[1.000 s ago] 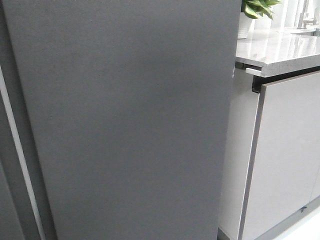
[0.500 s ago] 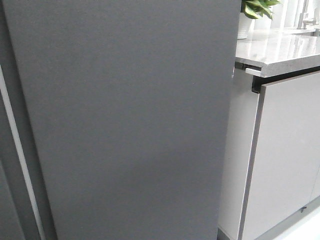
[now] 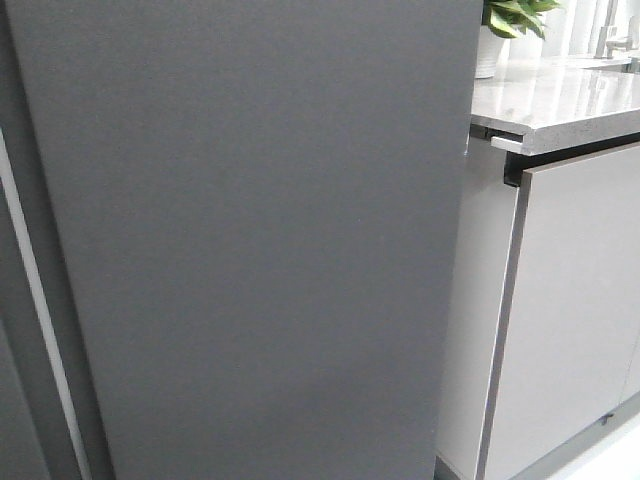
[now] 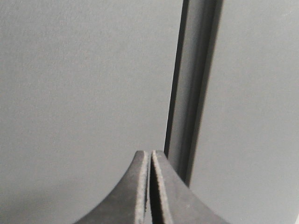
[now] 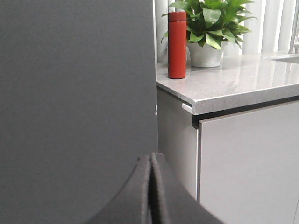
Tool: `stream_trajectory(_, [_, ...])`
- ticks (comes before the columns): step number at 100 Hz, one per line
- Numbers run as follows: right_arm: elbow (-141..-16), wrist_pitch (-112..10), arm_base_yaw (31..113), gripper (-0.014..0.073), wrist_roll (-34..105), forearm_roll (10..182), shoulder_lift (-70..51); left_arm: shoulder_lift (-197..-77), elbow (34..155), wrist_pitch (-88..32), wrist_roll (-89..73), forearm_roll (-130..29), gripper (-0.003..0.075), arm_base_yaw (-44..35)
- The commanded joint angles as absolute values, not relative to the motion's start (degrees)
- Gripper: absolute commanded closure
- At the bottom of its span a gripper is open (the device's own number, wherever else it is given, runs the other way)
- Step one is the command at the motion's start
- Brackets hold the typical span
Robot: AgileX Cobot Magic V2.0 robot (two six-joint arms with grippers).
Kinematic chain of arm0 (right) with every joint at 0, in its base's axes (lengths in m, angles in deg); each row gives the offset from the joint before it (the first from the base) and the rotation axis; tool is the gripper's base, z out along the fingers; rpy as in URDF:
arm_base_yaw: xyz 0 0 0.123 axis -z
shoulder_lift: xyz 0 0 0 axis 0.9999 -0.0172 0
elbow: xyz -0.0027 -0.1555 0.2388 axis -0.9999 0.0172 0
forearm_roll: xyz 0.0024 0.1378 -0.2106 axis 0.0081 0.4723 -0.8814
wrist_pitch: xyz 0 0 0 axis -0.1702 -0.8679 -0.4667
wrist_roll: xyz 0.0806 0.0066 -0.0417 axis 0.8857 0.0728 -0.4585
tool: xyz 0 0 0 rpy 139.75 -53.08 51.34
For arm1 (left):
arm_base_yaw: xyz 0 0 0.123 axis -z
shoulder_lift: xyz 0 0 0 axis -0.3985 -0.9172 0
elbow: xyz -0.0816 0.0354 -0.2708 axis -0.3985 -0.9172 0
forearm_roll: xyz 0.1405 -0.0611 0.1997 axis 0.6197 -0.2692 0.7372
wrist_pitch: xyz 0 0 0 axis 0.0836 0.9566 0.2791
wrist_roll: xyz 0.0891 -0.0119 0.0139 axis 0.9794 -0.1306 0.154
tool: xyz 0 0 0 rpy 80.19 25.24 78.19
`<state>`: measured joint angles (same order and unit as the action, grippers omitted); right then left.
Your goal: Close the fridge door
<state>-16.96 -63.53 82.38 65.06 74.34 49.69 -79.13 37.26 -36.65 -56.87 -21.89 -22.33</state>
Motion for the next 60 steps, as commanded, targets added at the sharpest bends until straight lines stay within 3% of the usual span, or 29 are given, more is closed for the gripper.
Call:
stream_trajectory(1, [-15.7,-68.8,82.8,0.0665,64.4,73.6,50.9,-77.9,35.0,-41.4,-57.0,-22.2,0.074,-22.2])
stream_trajectory(60, [-15.7,-71.4,82.8,0.0665,64.4,79.2,50.9,-77.9,35.0,-41.4,-57.0,-22.2,0.074,-22.2])
